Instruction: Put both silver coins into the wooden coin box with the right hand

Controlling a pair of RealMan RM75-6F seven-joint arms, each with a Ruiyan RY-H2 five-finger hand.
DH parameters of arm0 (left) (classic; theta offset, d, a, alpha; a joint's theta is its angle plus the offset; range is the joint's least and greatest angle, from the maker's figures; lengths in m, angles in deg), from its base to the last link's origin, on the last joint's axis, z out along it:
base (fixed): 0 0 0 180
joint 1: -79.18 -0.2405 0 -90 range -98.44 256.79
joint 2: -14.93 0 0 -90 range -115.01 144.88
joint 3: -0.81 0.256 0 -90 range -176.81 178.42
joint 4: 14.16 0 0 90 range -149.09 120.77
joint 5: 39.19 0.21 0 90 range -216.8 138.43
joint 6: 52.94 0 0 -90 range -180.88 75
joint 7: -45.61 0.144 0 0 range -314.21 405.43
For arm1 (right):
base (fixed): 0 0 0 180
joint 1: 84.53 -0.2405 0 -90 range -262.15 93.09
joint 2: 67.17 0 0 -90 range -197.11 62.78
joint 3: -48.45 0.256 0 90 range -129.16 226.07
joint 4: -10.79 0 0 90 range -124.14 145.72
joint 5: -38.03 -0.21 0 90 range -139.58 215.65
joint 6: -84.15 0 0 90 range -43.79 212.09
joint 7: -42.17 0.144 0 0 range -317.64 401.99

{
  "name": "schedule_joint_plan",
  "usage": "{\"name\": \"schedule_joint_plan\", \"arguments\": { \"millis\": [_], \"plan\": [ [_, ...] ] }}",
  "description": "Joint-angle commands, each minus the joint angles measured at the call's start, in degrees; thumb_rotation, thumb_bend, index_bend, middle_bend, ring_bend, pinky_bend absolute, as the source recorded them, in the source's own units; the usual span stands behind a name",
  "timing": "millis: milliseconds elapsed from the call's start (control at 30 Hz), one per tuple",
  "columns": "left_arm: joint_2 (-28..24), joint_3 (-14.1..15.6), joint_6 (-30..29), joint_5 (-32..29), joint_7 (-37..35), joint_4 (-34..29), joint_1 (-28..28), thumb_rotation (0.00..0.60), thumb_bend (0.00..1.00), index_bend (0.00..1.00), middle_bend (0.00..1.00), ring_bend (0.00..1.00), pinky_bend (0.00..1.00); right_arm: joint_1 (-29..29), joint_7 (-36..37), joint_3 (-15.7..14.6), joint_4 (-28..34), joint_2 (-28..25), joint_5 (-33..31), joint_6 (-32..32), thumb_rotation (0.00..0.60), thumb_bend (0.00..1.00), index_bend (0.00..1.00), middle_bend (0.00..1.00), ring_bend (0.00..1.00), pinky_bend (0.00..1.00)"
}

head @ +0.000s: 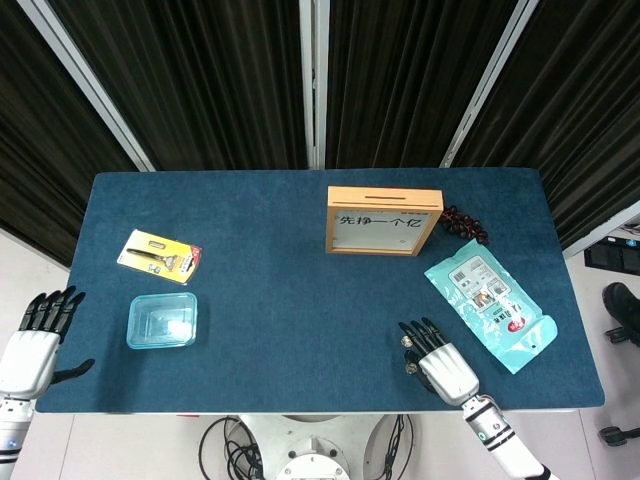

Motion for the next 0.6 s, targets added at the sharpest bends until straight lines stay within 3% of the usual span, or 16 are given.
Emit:
{"name": "schedule_joint_plan", "arguments": {
  "millis": [33,600],
  "plan": [
    [0.06,0.03,0.00,0.04,-0.67,0.44,0.03,0.600,0.05,0.00,0.00,0.00,0.00,0.00,-0.12,-0.07,-0.42,0.21,0.24,0.27,0.600,0.31,0.46,0.02,0.00,0.00],
    [0.25,0.36,-0.99,0.76,-2.97,2.05,-0.24,0.600,0.05,0.00,0.00,0.00,0.00,-0.36,1.63,-0.80,-2.30,1.07,2.25,2.28,0.600,0.32,0.44,0.03,0.00,0.00]
  ]
}}
